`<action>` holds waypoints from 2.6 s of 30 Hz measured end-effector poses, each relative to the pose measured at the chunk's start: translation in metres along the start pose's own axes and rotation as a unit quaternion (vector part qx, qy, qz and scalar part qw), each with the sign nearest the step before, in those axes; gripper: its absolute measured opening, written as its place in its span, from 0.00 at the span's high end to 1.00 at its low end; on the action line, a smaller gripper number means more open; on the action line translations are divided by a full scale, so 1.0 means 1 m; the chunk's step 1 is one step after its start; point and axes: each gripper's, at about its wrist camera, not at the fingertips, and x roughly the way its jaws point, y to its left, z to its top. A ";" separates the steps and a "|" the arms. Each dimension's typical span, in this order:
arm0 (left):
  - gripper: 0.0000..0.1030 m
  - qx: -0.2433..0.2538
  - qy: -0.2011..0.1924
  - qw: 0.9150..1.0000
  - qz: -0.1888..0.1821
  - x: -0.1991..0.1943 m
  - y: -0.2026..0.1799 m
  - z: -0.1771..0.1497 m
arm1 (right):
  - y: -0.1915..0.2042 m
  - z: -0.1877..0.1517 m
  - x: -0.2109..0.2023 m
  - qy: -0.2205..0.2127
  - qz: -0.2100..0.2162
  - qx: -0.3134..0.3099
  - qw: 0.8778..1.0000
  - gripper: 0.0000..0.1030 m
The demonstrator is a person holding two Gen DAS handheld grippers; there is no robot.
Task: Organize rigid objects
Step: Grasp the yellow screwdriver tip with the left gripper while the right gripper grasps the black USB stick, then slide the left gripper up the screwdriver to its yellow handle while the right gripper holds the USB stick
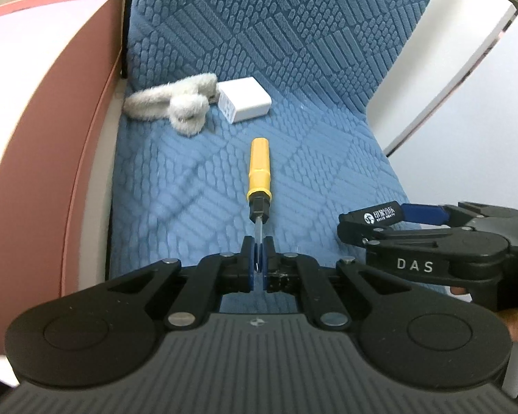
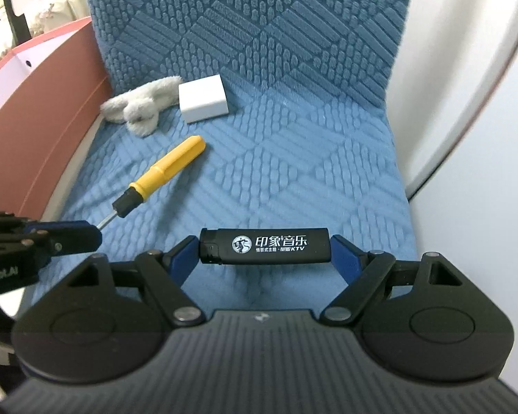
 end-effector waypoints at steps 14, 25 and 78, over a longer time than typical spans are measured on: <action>0.95 -0.021 0.036 0.999 -0.006 -0.038 -0.002 -0.039 | 0.018 -0.057 -0.045 0.012 -0.005 0.030 0.999 0.18; 0.95 -0.039 0.092 0.995 -0.004 -0.028 0.001 -0.060 | 0.013 -0.076 -0.042 0.031 -0.002 0.054 0.998 0.18; 0.77 0.002 0.022 0.999 0.043 0.033 -0.023 -0.021 | -0.007 -0.070 -0.001 0.030 -0.005 0.051 0.998 0.18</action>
